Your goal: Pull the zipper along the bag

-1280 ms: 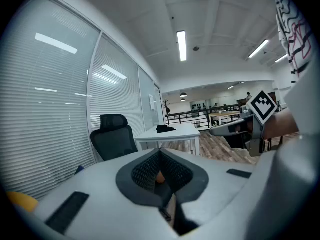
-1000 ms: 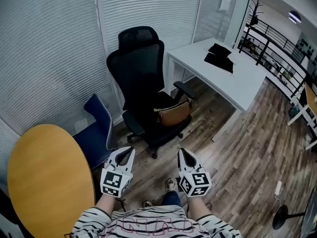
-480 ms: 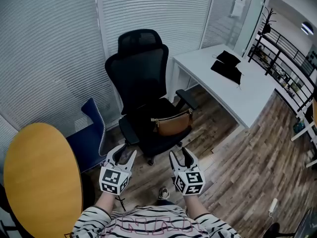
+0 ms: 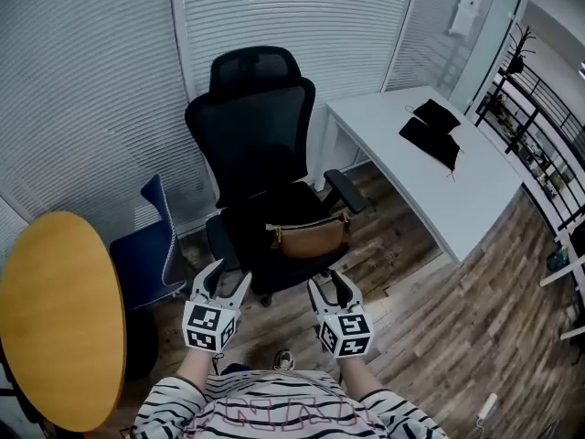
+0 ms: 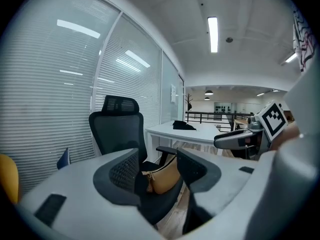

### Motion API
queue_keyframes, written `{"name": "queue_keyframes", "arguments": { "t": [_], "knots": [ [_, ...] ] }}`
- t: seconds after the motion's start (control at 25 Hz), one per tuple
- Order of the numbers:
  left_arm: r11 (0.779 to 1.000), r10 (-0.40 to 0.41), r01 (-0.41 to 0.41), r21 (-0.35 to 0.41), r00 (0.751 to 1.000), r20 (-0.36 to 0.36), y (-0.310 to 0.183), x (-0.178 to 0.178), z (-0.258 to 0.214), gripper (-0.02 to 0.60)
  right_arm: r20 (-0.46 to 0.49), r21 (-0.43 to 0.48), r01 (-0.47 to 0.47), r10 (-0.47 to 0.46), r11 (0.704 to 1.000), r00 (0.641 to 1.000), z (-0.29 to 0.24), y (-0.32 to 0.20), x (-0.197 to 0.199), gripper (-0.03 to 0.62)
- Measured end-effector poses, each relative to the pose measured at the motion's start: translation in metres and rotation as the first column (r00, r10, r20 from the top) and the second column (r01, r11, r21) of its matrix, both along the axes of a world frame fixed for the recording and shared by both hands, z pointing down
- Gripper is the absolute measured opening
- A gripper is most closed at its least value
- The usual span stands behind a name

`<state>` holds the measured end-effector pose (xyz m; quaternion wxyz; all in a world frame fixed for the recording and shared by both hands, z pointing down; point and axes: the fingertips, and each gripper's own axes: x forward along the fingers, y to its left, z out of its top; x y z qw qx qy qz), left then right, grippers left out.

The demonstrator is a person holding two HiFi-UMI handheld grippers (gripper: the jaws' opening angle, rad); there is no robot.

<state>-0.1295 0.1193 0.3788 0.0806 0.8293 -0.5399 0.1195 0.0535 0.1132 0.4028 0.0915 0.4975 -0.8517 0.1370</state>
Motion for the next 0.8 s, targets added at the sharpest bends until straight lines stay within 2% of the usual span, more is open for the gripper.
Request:
{"name": "queue_keyframes", "arguments": {
  "t": [0.36,0.56,0.8],
  "knots": [
    [0.997,-0.042,0.041,-0.069,0.999,-0.005,-0.029,0.006,0.021,0.215,-0.084,-0.001,0.083,-0.082,0.997,0.993,0.019,-0.038,-0.004,0.215],
    [0.995,-0.01,0.009,-0.101,1.0,-0.007,-0.061,0.0,0.031,0.215,-0.077,-0.015,0.06,-0.061,0.998,0.995,0.027,-0.064,-0.015,0.215],
    [0.99,0.065,-0.065,-0.127,0.998,0.001,-0.113,-0.013,0.035,0.215,-0.094,-0.03,0.004,-0.007,1.0,0.996,0.032,-0.101,-0.029,0.215]
  ]
}}
